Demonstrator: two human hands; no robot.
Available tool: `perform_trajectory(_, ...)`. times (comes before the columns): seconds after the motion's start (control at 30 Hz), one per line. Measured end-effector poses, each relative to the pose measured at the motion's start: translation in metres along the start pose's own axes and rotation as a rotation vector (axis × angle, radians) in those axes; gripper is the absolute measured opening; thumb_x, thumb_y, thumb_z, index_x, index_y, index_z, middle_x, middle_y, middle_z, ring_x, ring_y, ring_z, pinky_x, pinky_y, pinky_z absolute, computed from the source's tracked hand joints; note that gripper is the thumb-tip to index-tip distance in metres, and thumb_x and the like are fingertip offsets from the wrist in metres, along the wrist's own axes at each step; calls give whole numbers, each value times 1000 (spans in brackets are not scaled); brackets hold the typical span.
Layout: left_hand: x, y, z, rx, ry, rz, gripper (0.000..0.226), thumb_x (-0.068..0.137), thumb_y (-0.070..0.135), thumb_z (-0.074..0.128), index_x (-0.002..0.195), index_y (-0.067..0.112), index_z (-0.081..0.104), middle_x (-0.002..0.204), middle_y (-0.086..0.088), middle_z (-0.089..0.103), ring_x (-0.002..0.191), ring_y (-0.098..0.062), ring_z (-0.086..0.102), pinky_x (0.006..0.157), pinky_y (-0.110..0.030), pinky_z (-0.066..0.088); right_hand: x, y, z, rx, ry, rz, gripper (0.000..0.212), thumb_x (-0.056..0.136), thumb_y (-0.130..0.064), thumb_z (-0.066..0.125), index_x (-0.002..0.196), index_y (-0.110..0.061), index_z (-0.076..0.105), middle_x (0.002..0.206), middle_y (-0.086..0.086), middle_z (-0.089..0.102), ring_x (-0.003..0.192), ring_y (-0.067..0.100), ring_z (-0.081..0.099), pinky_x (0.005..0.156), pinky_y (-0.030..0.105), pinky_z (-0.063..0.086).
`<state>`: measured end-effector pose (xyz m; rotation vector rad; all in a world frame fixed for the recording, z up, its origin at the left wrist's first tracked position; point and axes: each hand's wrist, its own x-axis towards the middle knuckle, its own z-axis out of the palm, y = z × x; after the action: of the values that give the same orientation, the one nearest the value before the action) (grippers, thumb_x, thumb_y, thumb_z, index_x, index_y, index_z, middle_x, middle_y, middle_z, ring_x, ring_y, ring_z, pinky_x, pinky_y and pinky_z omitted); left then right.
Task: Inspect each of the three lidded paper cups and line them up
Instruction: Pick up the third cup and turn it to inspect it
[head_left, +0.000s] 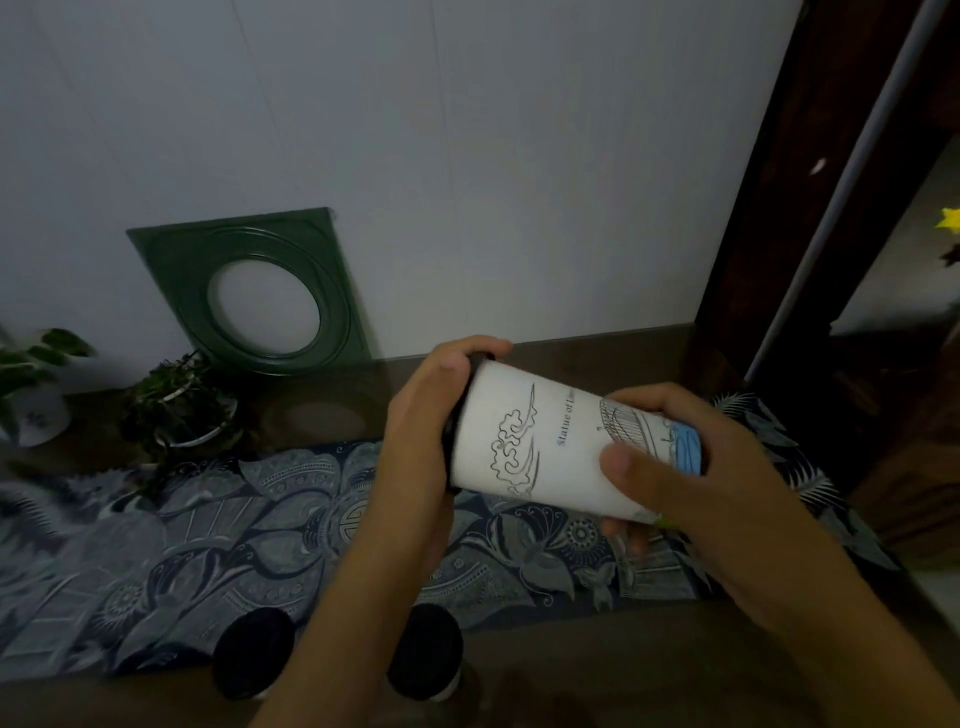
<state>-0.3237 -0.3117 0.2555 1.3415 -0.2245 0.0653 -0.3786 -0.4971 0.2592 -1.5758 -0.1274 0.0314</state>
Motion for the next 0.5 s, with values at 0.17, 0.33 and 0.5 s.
perform_trajectory(0.17, 4, -1, -3, -154, 10, -247, 35, 94, 35, 48, 88, 15, 76, 84, -3, 76, 79, -18, 70, 73, -36, 53, 1, 2, -2, -805, 48, -485, 67, 67, -58, 65, 127, -31, 51, 118, -14, 54, 102, 0, 52, 74, 9, 51)
perform_trajectory(0.33, 5, -2, -6, -156, -43, -359, 36, 94, 40, 48, 95, 17, 75, 90, -5, 76, 83, -21, 68, 72, -36, 49, 3, 8, -4, -1141, 64, -595, 74, 72, -64, 54, 135, -27, 45, 125, -4, 52, 98, 8, 54, 70, 22, 57)
perform_trajectory(0.5, 2, 1, -5, -58, -69, -191, 36, 98, 39, 44, 105, 19, 73, 95, 0, 74, 90, -18, 68, 71, -36, 55, 0, 4, -2, -646, 104, -374, 64, 63, -61, 68, 123, -44, 52, 108, -24, 61, 100, -6, 57, 73, 8, 50)
